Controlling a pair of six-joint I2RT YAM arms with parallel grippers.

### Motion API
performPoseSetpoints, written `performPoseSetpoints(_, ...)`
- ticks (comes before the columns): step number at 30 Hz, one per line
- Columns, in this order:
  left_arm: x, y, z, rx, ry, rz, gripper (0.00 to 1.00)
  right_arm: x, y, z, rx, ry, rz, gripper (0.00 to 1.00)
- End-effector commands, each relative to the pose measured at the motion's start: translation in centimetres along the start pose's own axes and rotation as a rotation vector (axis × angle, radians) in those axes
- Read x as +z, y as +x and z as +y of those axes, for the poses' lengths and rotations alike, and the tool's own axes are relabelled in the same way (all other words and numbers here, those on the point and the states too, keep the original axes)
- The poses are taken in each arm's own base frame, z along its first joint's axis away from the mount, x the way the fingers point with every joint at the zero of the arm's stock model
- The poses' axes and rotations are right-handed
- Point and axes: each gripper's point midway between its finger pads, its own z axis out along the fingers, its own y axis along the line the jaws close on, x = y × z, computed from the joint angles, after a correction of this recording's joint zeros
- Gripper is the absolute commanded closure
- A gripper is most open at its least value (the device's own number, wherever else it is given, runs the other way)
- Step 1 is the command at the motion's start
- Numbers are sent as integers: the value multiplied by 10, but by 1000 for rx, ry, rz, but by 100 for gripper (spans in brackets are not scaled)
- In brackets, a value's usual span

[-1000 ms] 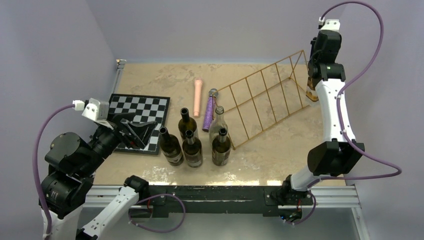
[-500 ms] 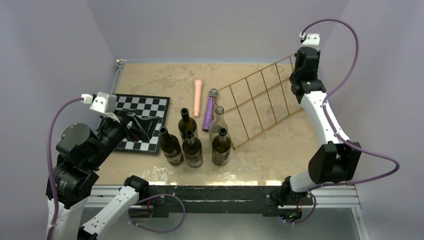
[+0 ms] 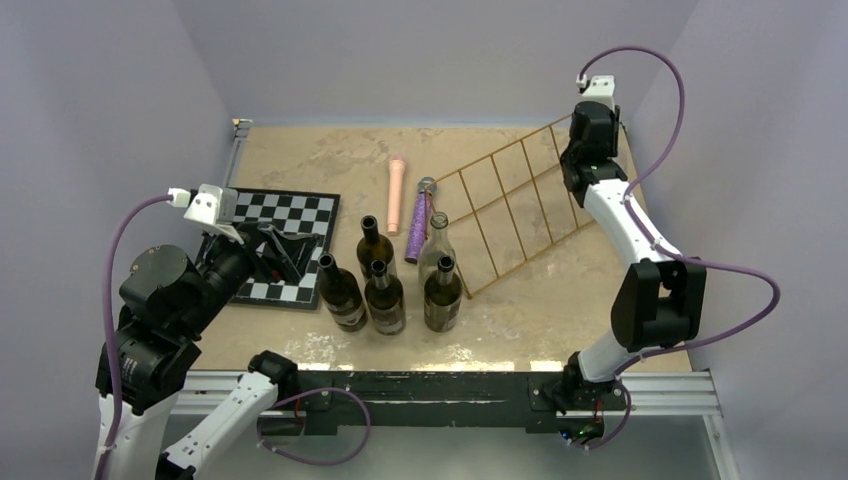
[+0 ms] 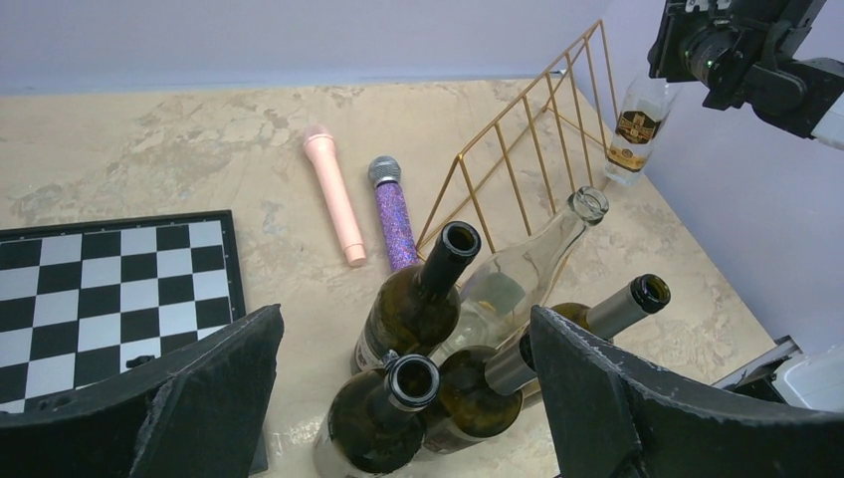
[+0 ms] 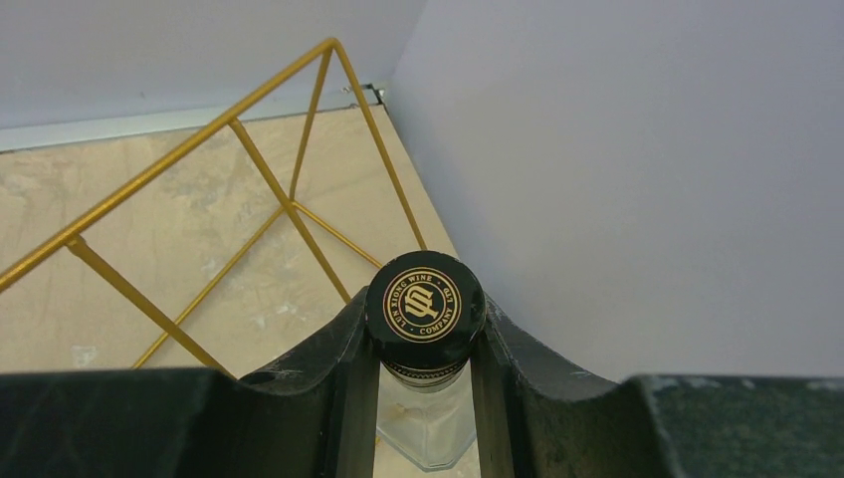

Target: Put the wine bottle on the wine rack

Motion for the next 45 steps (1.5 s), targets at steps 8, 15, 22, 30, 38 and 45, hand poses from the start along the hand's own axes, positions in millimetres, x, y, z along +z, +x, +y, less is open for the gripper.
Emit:
performPoseSetpoints(8, 3, 1, 4, 11, -18, -1, 2, -18, -52, -27, 257, 50, -40, 100)
performPoseSetpoints(15, 3, 2, 5, 13, -20, 1, 2, -19, -45, -24, 276, 51, 20, 100)
performPoseSetpoints(22, 3, 3, 6, 13, -25, 3, 2, -4, -33, -10, 218, 53, 58, 100)
performPoseSetpoints(30, 3, 4, 7, 13, -29, 7, 2, 11, -23, 6, 182, 33, 80, 100)
performPoseSetpoints(38, 10, 8, 5, 9, -20, 29, 2, 21, -13, 21, 129, 3, 106, 82)
performPoseSetpoints(45, 12, 13, 7, 9, -27, 46, 2, 33, -13, 34, 130, -14, 124, 66)
